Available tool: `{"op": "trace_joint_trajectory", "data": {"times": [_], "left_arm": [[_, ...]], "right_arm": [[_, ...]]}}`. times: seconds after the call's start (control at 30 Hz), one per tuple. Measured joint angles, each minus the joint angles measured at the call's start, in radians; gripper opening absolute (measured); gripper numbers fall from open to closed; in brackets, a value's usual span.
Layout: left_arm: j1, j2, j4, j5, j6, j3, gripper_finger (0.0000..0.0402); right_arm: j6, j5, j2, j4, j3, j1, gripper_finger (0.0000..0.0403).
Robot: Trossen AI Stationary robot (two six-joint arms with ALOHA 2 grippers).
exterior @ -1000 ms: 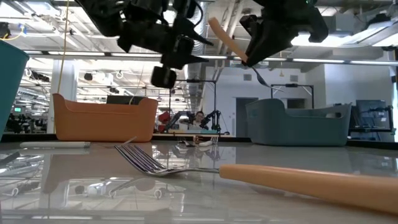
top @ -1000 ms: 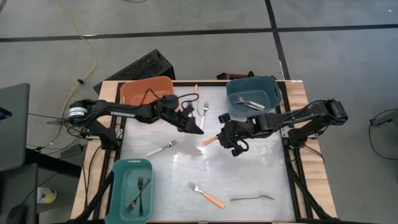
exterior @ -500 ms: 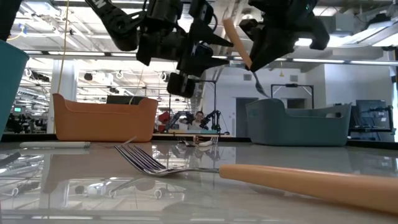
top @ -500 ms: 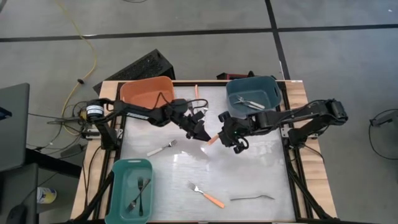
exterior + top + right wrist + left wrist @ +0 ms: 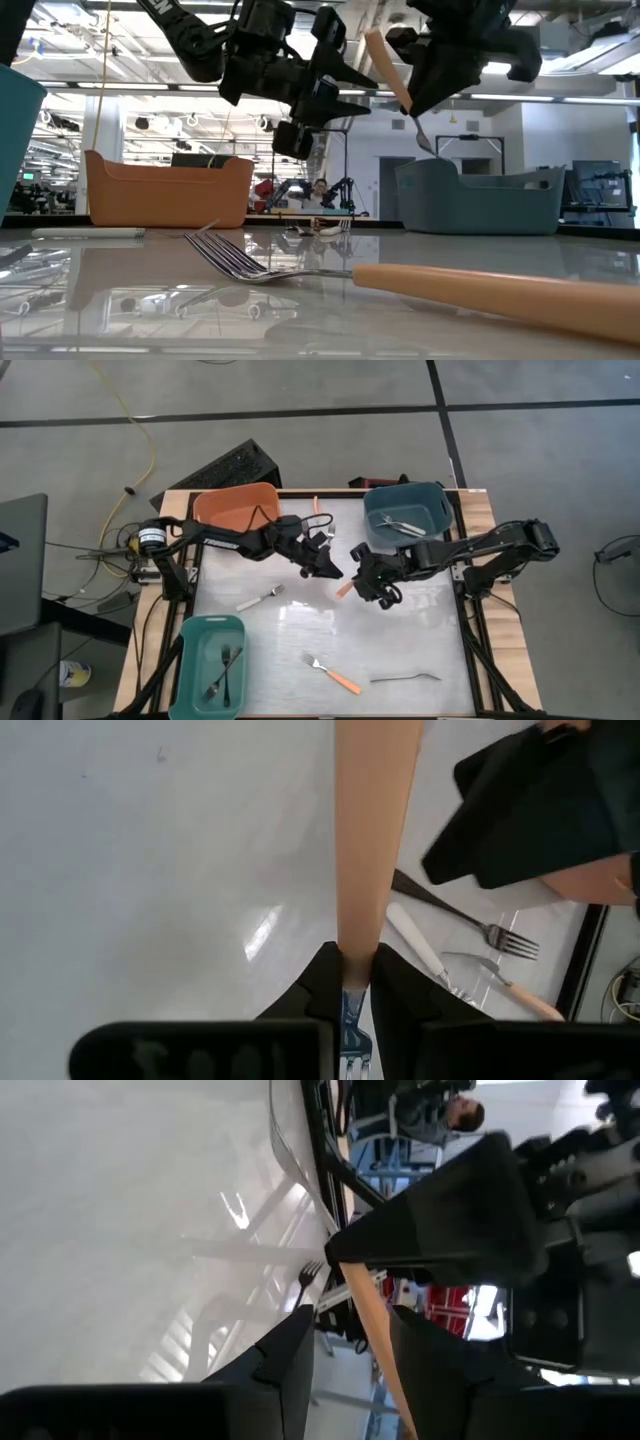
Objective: Sort silverware by color (type)
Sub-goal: Put the orange fork into the orange bin
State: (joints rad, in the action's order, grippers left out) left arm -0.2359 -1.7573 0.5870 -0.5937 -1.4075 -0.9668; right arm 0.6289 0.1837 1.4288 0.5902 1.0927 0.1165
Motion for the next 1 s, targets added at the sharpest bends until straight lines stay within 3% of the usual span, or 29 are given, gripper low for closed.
{"op": "trace_joint_trajectory", "data": {"times": [0.17,0.33,0.67,1.0], "left_arm": [[0.015,0.0,-0.005,-0.009,-0.011,-0.018,0.0119],[0.039,0.002,-0.135,-0.02,0.056,-0.054,0.0119],[0.062,0.002,-0.272,0.005,0.085,-0.056,0.0119],[0.066,0.002,-0.349,-0.003,0.105,-0.048,0.0119]], "right_arm": [[-0.035,-0.004,0.039,0.028,-0.002,-0.015,0.0053],[-0.056,-0.005,0.107,0.042,0.014,-0.027,0.0057],[-0.105,-0.003,0.267,0.143,0.149,0.001,0.0061],[-0.14,0.005,0.297,0.193,0.172,0.008,0.0062]]}}
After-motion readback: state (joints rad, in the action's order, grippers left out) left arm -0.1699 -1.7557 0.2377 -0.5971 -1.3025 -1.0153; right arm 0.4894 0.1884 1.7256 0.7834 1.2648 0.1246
